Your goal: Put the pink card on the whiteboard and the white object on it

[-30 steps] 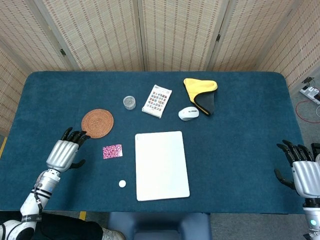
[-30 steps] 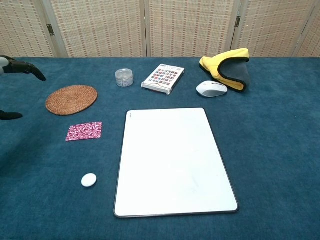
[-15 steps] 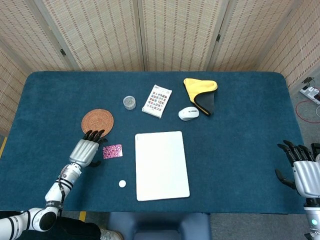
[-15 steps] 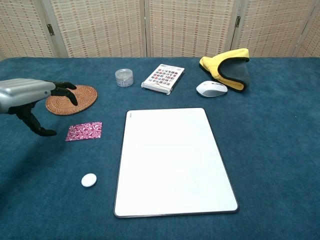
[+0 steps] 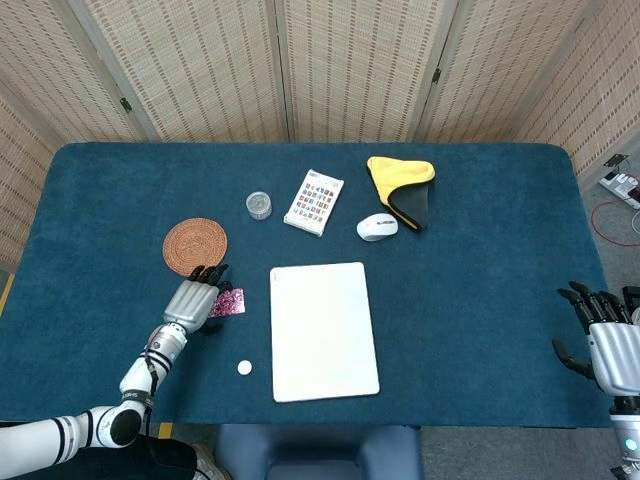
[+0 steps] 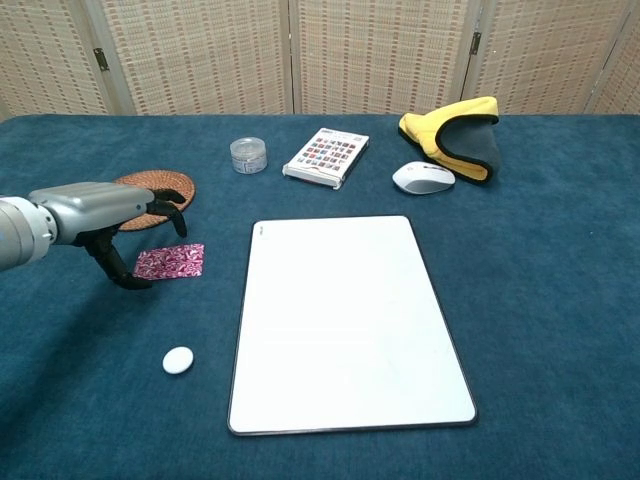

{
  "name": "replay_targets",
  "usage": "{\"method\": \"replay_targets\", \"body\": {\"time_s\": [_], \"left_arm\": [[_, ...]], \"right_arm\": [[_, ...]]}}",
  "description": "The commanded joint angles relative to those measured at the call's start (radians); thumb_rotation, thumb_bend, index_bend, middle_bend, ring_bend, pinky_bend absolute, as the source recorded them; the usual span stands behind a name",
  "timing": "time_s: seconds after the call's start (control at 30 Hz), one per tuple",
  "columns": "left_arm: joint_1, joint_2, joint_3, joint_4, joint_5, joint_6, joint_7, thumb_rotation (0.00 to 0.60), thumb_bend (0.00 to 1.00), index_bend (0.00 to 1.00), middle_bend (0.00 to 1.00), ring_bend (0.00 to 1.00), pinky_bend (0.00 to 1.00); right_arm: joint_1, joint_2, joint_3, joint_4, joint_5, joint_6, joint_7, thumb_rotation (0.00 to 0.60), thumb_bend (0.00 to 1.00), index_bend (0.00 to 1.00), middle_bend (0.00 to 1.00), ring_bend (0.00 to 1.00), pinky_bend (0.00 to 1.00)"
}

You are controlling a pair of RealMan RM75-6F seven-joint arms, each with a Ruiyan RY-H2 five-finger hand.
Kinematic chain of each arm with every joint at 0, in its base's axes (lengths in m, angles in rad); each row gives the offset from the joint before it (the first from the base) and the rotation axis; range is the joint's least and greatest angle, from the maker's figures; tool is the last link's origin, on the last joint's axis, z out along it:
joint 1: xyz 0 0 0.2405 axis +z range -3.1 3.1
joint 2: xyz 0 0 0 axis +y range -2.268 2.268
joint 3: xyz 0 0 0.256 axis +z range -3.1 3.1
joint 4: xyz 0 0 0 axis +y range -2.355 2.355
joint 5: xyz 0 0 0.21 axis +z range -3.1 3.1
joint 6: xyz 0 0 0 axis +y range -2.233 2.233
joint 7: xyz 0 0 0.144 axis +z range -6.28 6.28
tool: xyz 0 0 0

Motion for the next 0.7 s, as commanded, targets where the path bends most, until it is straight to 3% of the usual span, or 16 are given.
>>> {"method": "replay_targets", "body": {"time_s": [0.03, 0.7], "left_arm": [[-0.019, -0.018, 0.002, 0.015, -0.035, 0.001, 0.015, 0.6, 0.3, 0.28, 0.02, 0.0, 0.0], [-0.072, -0.049, 0.022, 0.047, -0.177, 0.024, 0.05, 0.6, 0.3, 0.29, 0.01, 0.0, 0.0]], "right_arm": [[-0.001, 0.001, 0.001, 0.001, 0.002, 0.0, 0.002, 0.6, 0.33, 0.17, 0.15, 0.18, 0.12], [0.001, -0.005, 0.004, 0.022, 0.013, -0.012, 0.022, 0.6, 0.32, 0.17, 0.15, 0.18, 0.12]]}}
